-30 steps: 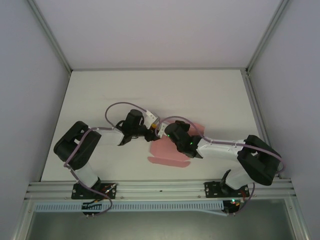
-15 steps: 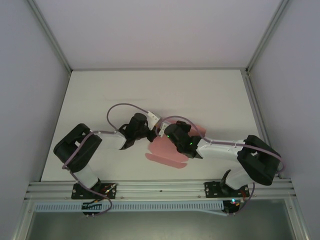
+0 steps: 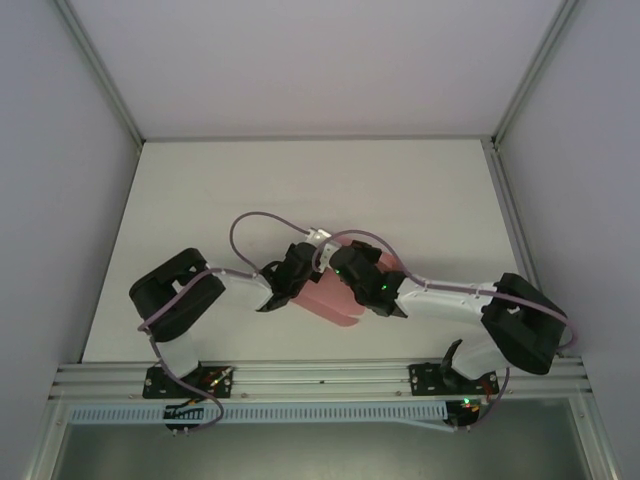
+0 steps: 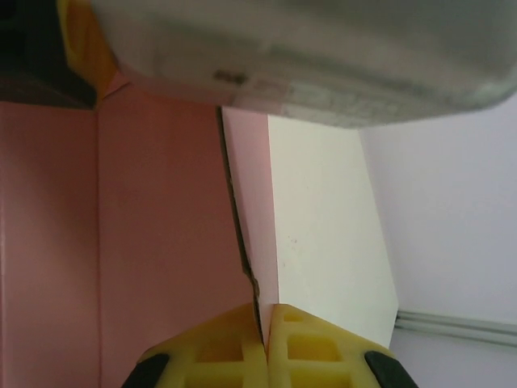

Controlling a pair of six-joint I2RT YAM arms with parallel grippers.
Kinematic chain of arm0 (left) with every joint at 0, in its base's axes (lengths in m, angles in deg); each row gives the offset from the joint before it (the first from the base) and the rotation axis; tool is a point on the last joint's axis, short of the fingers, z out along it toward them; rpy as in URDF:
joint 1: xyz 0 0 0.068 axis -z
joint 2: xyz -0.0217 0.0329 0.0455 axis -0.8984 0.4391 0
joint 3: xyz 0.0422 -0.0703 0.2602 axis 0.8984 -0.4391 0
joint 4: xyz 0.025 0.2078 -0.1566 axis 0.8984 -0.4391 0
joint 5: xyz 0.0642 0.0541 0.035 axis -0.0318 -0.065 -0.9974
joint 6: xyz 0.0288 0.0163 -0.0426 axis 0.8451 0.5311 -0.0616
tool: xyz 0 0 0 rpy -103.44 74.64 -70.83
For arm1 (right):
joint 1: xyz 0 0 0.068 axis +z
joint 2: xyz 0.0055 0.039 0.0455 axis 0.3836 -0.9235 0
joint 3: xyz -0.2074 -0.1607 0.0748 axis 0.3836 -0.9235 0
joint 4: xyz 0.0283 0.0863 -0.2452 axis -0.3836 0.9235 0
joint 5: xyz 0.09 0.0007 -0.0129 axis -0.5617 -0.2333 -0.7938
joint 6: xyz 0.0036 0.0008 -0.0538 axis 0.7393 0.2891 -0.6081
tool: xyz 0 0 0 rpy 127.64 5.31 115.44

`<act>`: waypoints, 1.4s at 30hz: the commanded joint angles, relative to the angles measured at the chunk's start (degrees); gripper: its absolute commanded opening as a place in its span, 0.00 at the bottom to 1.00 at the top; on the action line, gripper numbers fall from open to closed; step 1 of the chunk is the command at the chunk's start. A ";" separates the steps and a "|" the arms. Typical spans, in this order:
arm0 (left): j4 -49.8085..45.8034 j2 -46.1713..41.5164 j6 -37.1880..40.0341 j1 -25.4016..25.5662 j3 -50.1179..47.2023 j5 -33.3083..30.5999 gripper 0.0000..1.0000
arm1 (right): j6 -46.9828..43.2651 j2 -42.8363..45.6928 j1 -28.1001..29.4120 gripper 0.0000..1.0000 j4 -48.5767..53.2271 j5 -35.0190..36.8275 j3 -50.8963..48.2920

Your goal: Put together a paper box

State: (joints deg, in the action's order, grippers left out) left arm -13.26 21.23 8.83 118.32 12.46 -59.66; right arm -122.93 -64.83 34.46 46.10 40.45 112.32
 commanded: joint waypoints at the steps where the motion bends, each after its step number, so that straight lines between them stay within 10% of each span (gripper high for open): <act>1: -4.84 3.36 0.01 -2.66 -0.04 -16.29 0.00 | 3.26 1.85 2.05 0.00 2.89 -8.72 -1.05; 5: -1.42 2.10 3.36 -2.67 -2.18 -9.33 0.00 | 5.30 1.46 1.49 0.01 2.92 -9.37 -1.44; 15: 5.00 -2.97 8.75 -3.09 -7.09 7.99 0.00 | 15.79 17.71 -3.51 0.69 4.21 -22.93 -2.86; 21: 5.42 -3.32 9.25 -4.64 -7.02 15.13 0.00 | 28.29 25.48 -11.17 0.86 1.62 -29.11 -3.36; 27: 3.96 -2.64 7.50 -8.64 -5.46 22.58 0.00 | 42.23 16.69 -19.31 0.84 7.95 -38.85 5.12; 42: 1.85 0.80 7.55 -11.23 -2.99 25.37 0.05 | 43.55 -6.97 -21.14 0.70 16.33 -49.50 17.80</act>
State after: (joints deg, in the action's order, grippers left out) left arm -7.73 19.98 15.16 107.94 8.73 -34.90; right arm -80.77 -70.05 13.63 59.78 -4.48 128.34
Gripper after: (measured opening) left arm 0.045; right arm 0.706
